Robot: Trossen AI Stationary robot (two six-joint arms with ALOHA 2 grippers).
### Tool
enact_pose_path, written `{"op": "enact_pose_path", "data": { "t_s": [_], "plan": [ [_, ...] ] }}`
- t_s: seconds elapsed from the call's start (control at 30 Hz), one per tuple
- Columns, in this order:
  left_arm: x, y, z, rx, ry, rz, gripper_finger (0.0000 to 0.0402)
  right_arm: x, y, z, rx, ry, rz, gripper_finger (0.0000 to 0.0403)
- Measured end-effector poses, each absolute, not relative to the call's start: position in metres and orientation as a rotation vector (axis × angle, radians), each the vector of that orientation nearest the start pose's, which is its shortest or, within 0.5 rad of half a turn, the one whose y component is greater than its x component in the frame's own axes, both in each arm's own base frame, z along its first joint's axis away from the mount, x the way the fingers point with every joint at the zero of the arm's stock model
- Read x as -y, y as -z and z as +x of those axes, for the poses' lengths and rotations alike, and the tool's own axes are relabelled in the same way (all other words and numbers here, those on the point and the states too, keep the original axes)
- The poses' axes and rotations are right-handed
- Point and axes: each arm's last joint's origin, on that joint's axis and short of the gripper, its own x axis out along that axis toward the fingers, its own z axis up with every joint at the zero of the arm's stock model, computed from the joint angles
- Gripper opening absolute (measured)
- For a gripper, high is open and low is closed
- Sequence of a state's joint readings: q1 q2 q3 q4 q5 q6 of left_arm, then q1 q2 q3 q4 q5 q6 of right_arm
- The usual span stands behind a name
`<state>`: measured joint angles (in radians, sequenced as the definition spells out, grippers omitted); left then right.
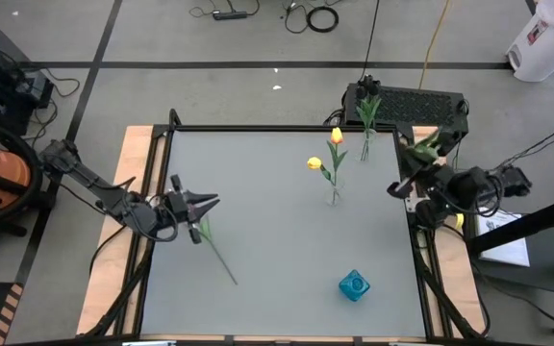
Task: Sort flowers into vase by color
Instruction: Put the black tulip into the top transparent vase
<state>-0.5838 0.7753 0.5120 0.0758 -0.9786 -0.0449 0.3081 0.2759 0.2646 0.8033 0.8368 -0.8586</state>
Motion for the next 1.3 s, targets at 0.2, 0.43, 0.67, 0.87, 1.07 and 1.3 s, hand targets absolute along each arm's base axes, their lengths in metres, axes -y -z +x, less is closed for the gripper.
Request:
{"op": "enact_pose_path", "data": {
  "t_s": [0.2,0.43,0.67,0.87,1.07,1.3],
  "plan": [
    [0.071,-0.257,0.152,-0.120,-0.396,0.084,0.0066,0.008,-0.296,0.074,0.389,0.858,-0.411,0.0000],
    [0.071,-0.258,0.152,-0.114,-0.396,0.078,0.0066,0.019,-0.297,0.071,0.363,1.007,-0.463,0.0000],
    [0.072,-0.259,0.152,-0.100,-0.395,0.064,0.0066,0.026,-0.304,0.063,0.510,1.068,-0.477,0.0000],
    [0.072,-0.259,0.152,-0.101,-0.388,0.064,0.0066,0.032,-0.300,0.067,0.503,1.061,-0.442,0.0000],
    [0.073,-0.259,0.153,-0.104,-0.372,0.063,0.0066,0.035,-0.271,0.078,0.485,0.968,-0.418,0.0000],
    [0.074,-0.256,0.155,-0.112,-0.372,0.051,0.0066,0.036,-0.240,0.073,0.579,1.005,-0.391,0.0000]
  ]
}}
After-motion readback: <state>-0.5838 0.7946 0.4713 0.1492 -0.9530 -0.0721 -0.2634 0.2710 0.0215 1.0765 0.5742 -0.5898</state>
